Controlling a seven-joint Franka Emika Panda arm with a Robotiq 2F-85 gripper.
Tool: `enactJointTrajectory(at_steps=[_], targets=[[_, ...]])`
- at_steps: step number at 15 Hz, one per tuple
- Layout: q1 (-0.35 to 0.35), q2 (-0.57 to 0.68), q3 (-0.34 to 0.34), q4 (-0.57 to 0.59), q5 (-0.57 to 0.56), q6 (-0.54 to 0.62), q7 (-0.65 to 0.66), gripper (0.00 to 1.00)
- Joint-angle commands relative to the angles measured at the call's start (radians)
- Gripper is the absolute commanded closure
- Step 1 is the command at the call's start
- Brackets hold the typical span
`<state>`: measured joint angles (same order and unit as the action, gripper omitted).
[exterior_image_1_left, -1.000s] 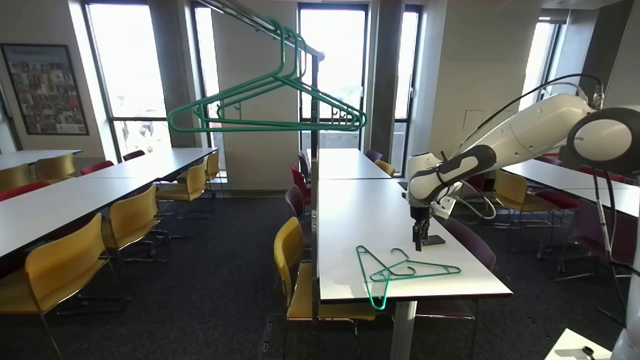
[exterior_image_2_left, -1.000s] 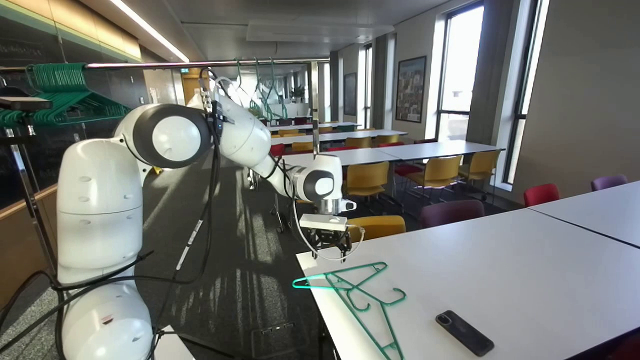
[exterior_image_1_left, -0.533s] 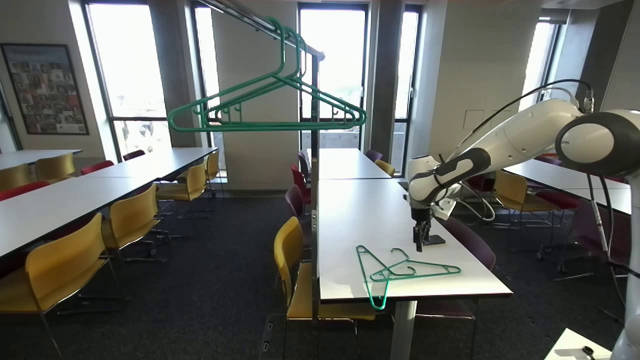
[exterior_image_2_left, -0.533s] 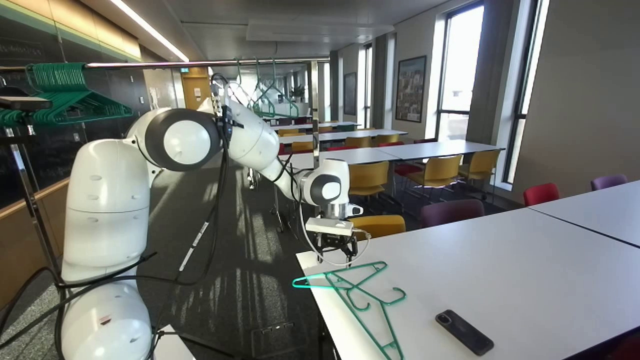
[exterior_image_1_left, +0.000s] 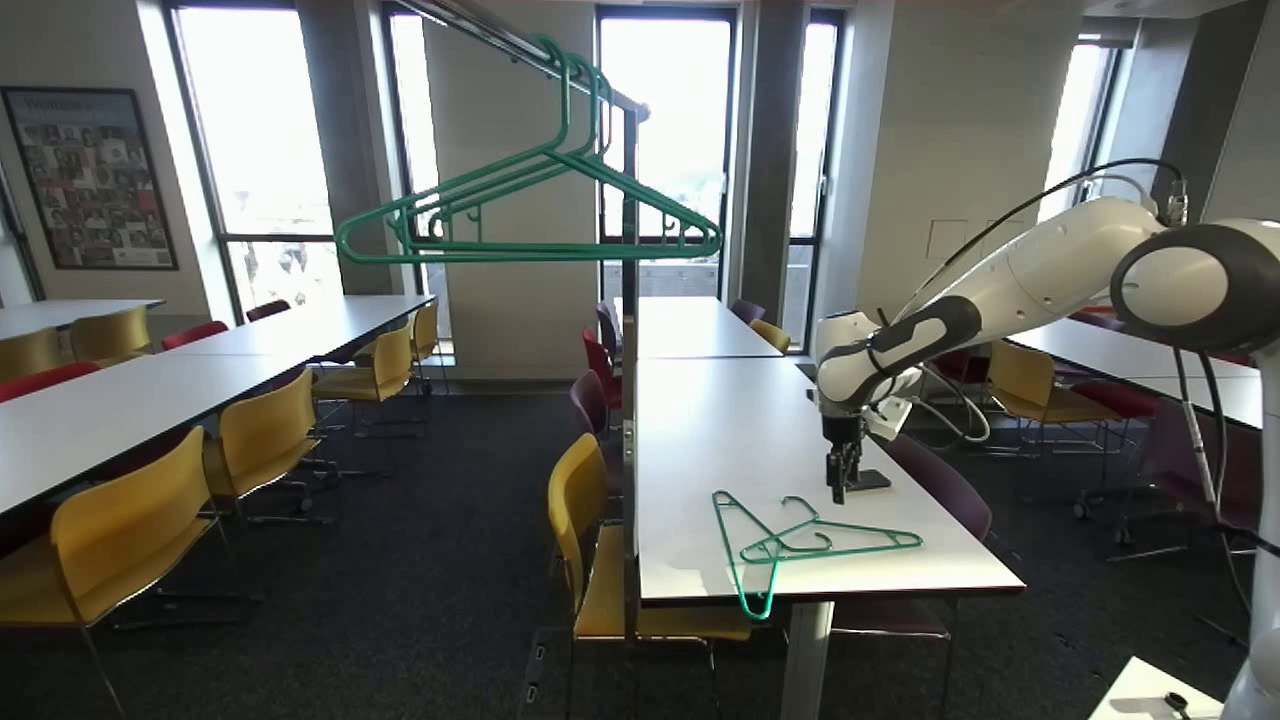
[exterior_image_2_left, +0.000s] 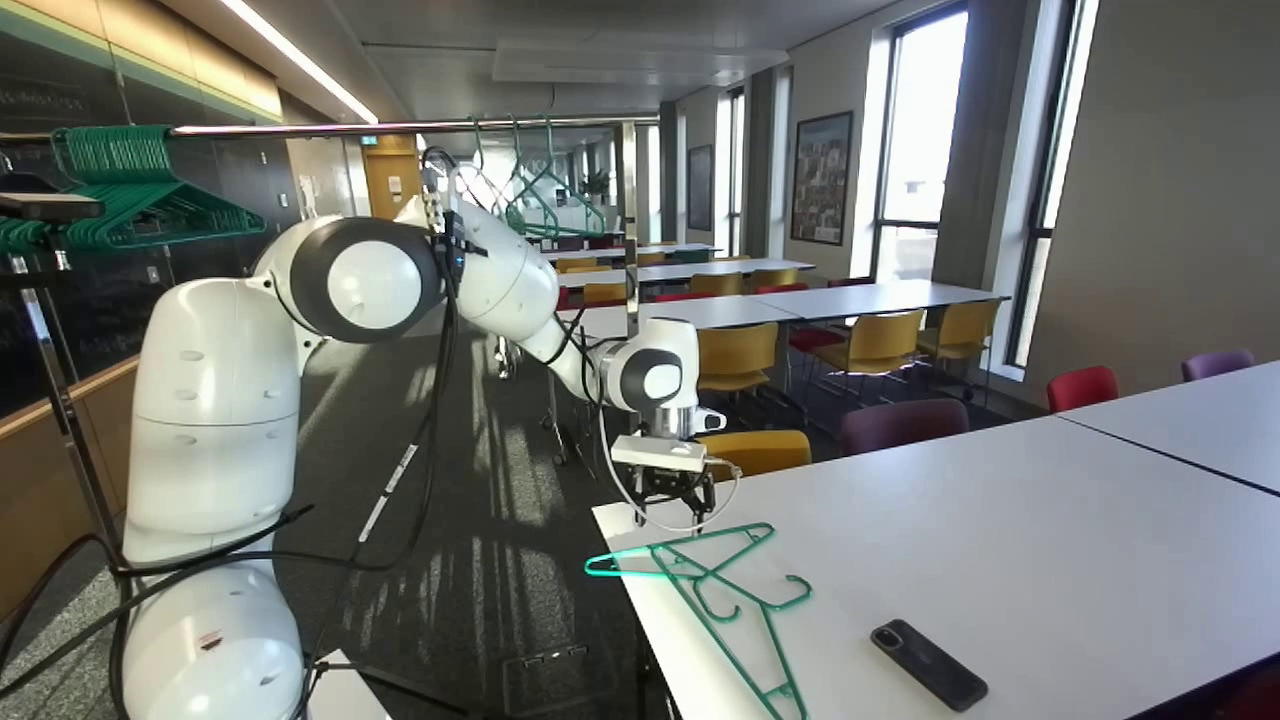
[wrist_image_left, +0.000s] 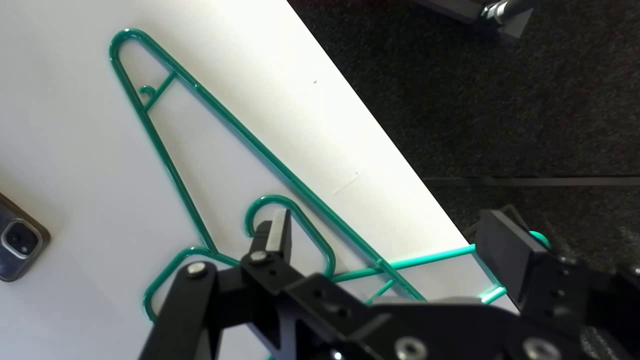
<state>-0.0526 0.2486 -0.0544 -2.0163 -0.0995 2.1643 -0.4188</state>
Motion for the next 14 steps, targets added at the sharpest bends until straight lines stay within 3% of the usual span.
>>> enactJointTrajectory(at_steps=[1,6,11,14], targets=[[-0.012,0.064,0.013,0.051,-0.039,-0.024,-0.03,0.0],[-0.038,0.28,0.019,0.182,-0.166,0.013,-0.227,0.0],[-0.101,0.433,0.062,0.288,-0.143,0.067,-0.469,0.0],[-0.117,0.47,0.07,0.328,-0.14,0.056,-0.551,0.0]])
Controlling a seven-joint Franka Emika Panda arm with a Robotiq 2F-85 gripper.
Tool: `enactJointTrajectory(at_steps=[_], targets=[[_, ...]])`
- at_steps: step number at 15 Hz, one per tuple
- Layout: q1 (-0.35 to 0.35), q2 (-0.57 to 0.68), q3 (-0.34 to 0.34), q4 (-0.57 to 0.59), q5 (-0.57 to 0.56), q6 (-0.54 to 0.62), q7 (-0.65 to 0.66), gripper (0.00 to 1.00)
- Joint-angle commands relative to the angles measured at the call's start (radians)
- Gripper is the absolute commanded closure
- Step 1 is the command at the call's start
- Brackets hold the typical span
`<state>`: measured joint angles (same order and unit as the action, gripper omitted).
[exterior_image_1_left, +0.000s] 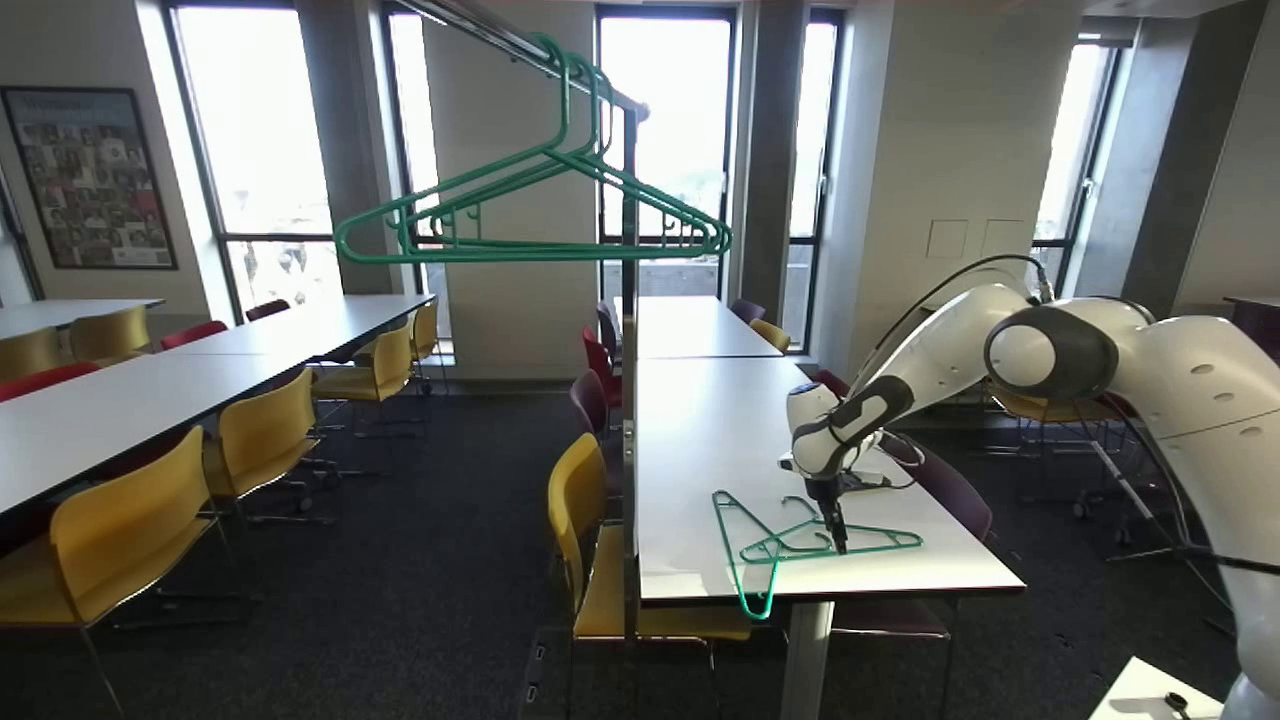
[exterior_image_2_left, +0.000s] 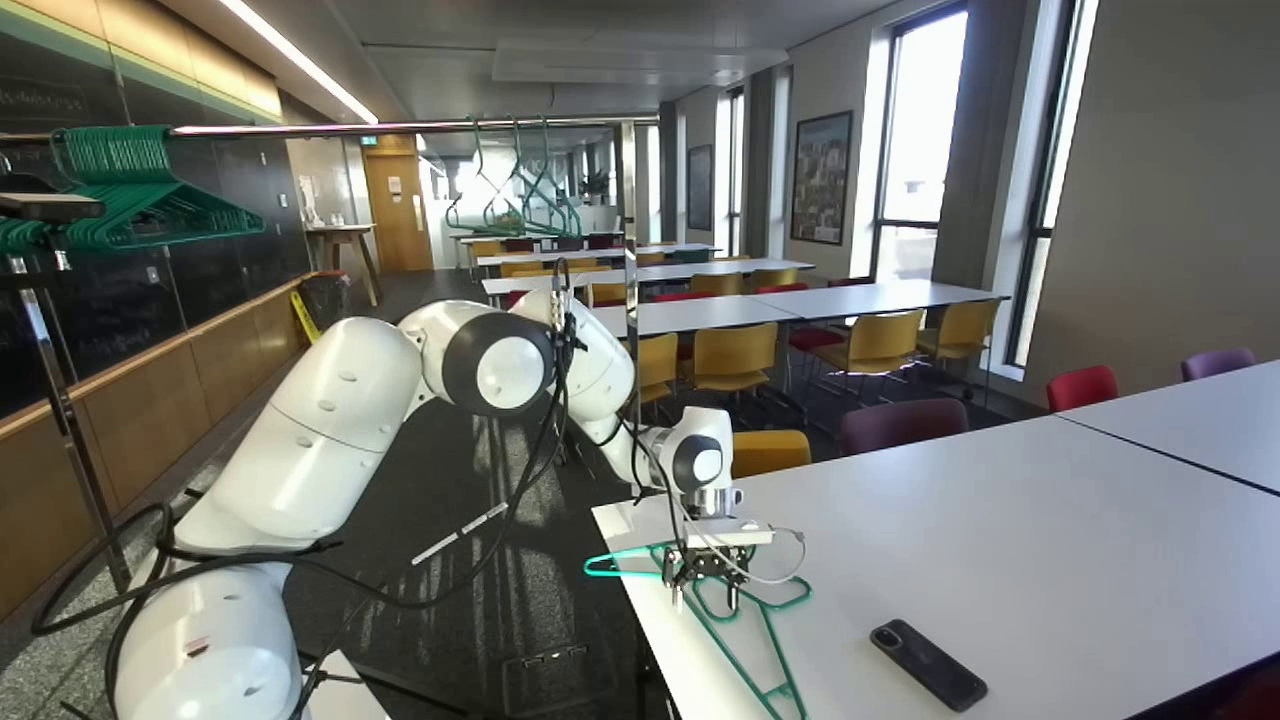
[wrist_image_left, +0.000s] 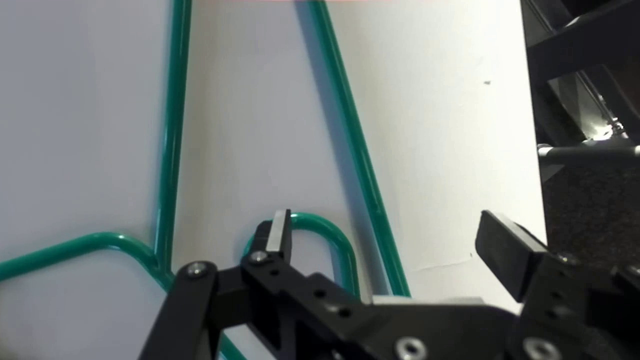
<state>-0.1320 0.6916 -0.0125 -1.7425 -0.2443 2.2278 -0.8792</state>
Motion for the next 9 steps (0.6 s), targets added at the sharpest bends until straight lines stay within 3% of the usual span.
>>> enactJointTrajectory(at_steps=[1,9], targets=[[-0.04,0.033,0.027,0.063,0.005,-0.007,-0.112,0.0],[-0.033,0.041,0.019,0.076,0.009,-0.044,-0.185,0.0]])
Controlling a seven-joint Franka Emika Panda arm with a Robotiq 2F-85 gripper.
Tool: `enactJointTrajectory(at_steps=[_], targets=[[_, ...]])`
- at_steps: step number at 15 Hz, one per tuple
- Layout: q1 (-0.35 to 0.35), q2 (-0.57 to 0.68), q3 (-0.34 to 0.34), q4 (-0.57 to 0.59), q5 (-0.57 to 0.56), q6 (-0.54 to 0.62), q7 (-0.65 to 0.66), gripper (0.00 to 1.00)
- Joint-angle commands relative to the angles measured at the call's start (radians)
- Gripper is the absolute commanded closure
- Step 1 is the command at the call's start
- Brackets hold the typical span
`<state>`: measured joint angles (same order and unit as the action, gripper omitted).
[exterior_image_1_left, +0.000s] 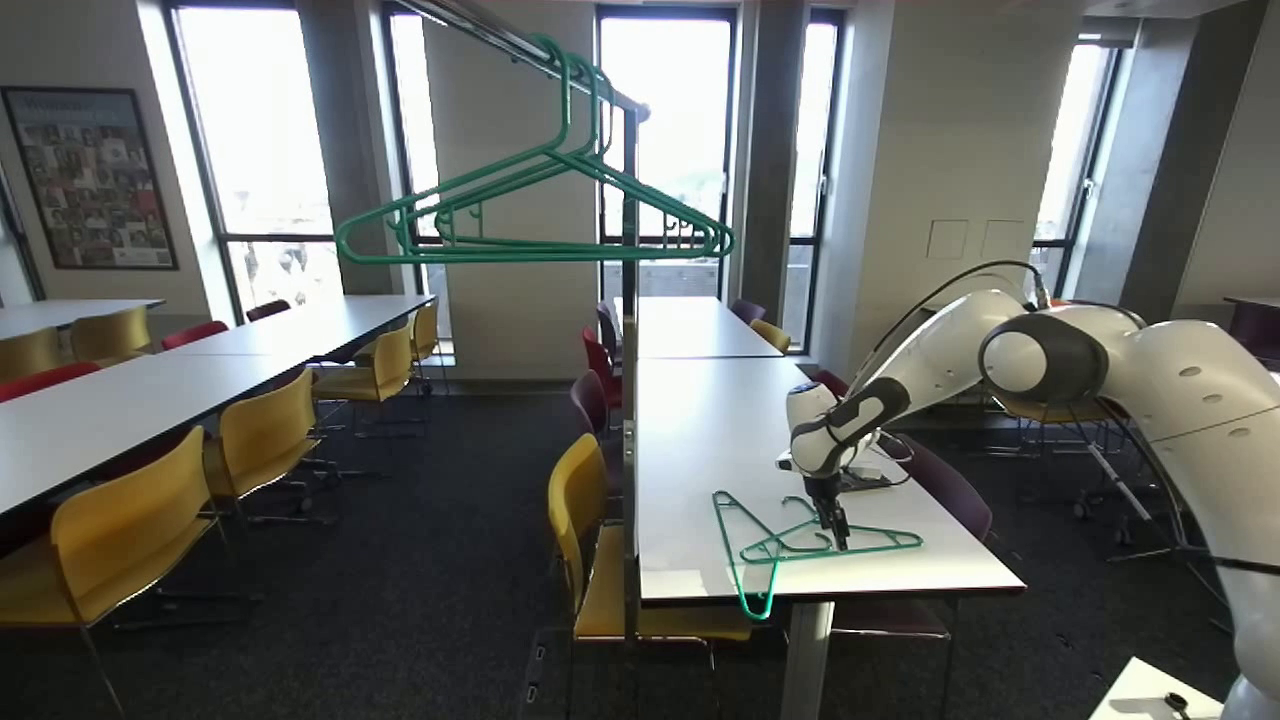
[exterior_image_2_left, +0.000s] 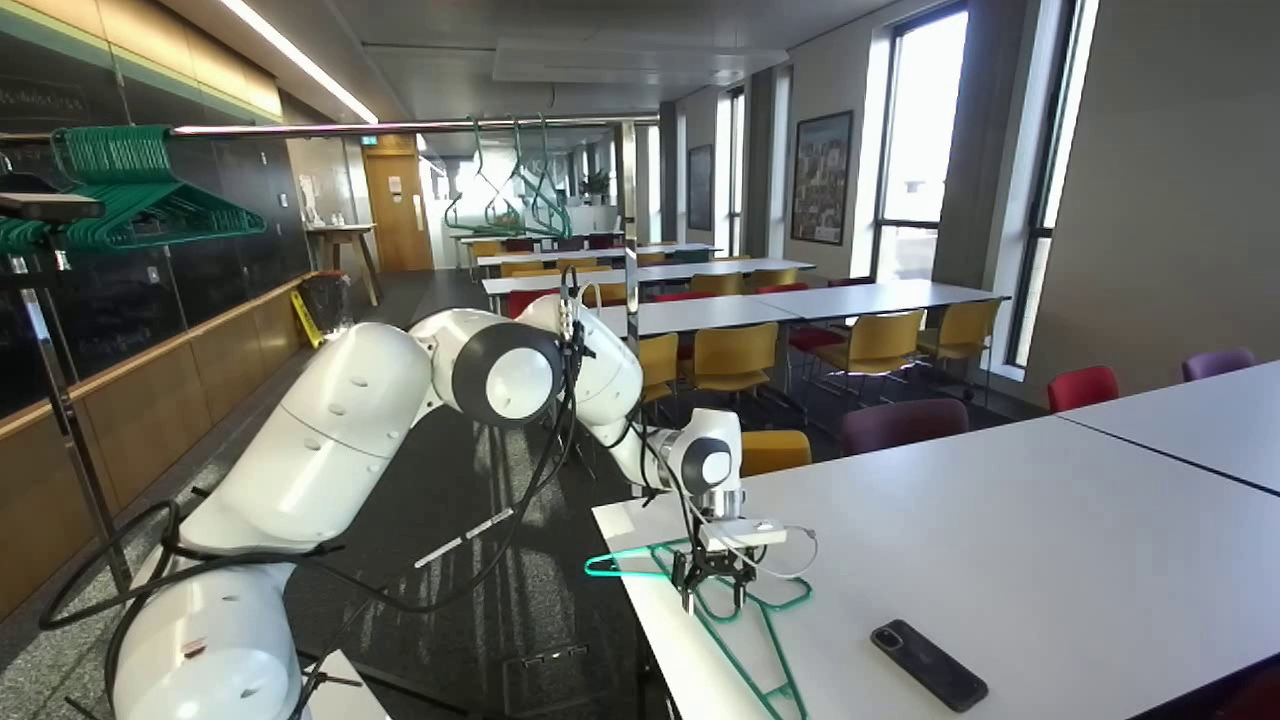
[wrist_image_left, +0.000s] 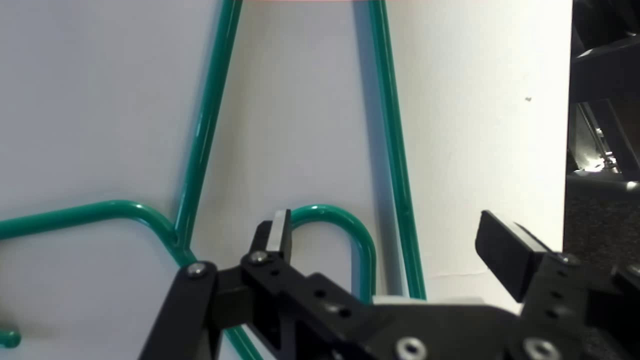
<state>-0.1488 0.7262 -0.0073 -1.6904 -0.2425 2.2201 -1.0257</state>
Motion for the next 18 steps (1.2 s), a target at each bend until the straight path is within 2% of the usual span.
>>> enactJointTrajectory(at_steps=[1,14,15,16,17,18], targets=[[-0.015,0.004,0.011,0.02,0.006,-0.039,-0.038,0.0],[-0.002,0.022,-0.011,0.001,-0.011,-0.086,0.0,0.02],[-0.001,0.023,-0.013,0.001,-0.011,-0.09,0.003,0.27],[-0.001,0.023,-0.013,0.0,-0.013,-0.091,0.002,0.27],[-0.001,0.023,-0.014,0.001,-0.013,-0.093,0.003,0.32],[-0.002,0.023,-0.015,0.002,-0.012,-0.095,0.002,0.41]])
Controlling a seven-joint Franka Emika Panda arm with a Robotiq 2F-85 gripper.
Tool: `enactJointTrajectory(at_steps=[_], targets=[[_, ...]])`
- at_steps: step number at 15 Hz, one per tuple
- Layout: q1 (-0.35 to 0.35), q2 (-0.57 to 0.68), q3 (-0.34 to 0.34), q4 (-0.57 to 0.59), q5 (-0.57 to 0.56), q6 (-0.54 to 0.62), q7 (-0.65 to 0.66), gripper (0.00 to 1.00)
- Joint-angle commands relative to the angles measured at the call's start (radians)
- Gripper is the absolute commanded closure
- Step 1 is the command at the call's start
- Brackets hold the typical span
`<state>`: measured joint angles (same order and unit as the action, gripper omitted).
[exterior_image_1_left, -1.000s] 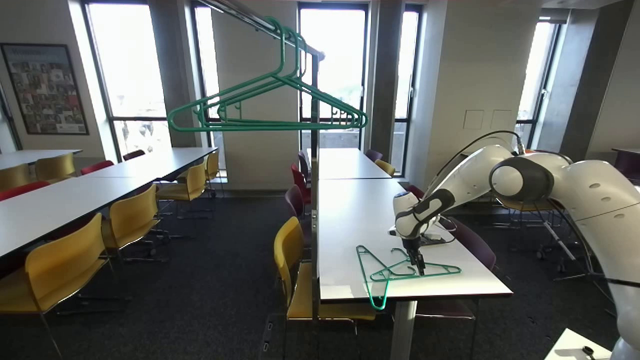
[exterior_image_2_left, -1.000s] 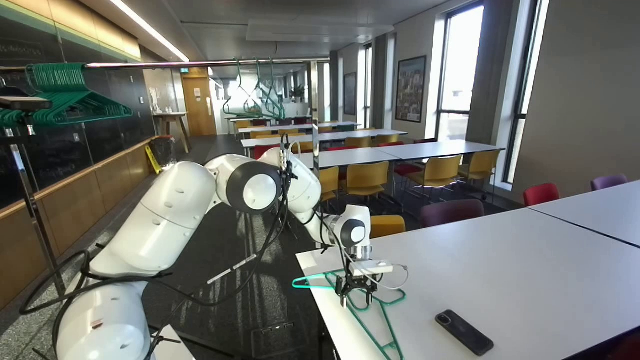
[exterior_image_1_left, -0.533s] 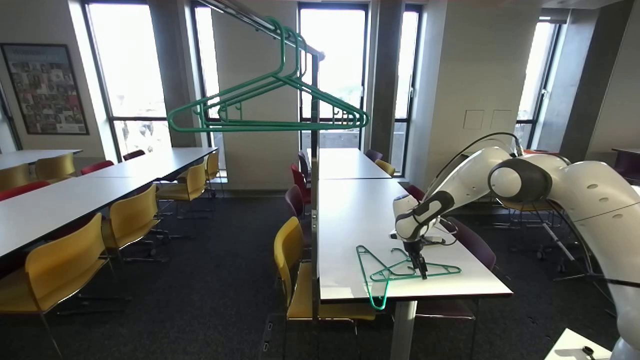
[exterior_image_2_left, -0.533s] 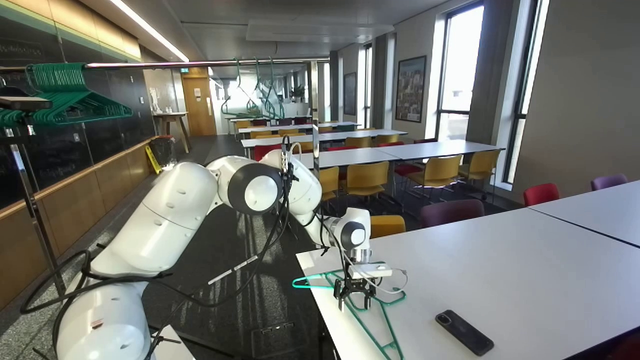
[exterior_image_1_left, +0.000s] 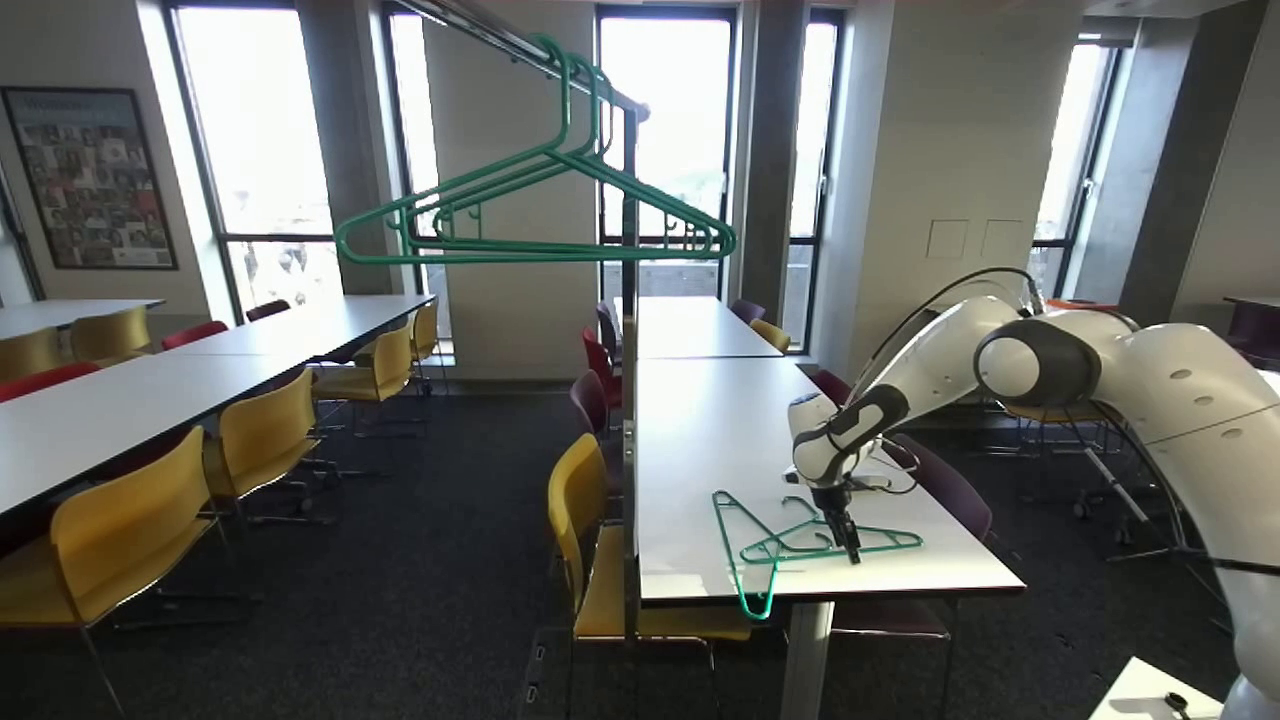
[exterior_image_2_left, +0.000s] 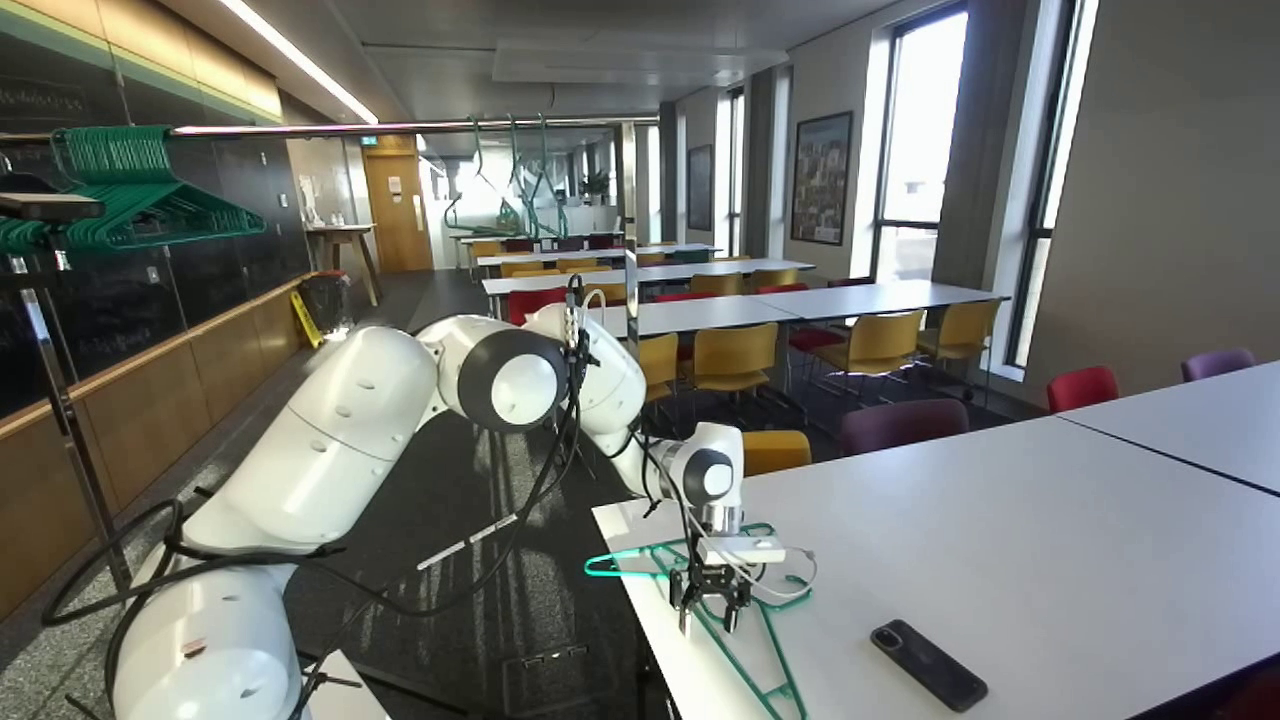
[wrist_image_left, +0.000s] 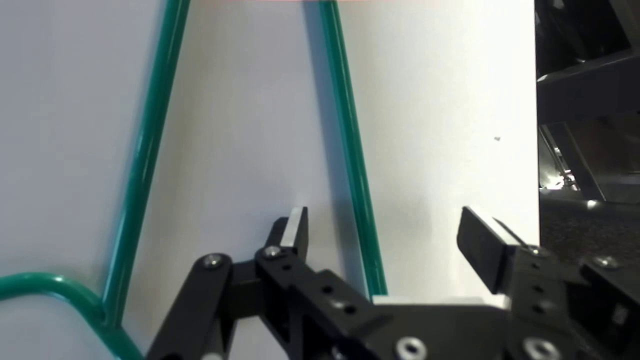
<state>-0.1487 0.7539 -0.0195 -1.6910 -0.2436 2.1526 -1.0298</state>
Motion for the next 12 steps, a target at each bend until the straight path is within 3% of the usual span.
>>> enactJointTrajectory(at_steps=[1,8,12], targets=[[-0.003,-0.004,-0.003,0.004,-0.011,-0.031,0.004,0.49],[0.0,-0.006,-0.008,0.007,-0.012,-0.048,0.015,1.0],[0.016,-0.035,-0.027,-0.007,-0.019,-0.036,0.095,0.96]])
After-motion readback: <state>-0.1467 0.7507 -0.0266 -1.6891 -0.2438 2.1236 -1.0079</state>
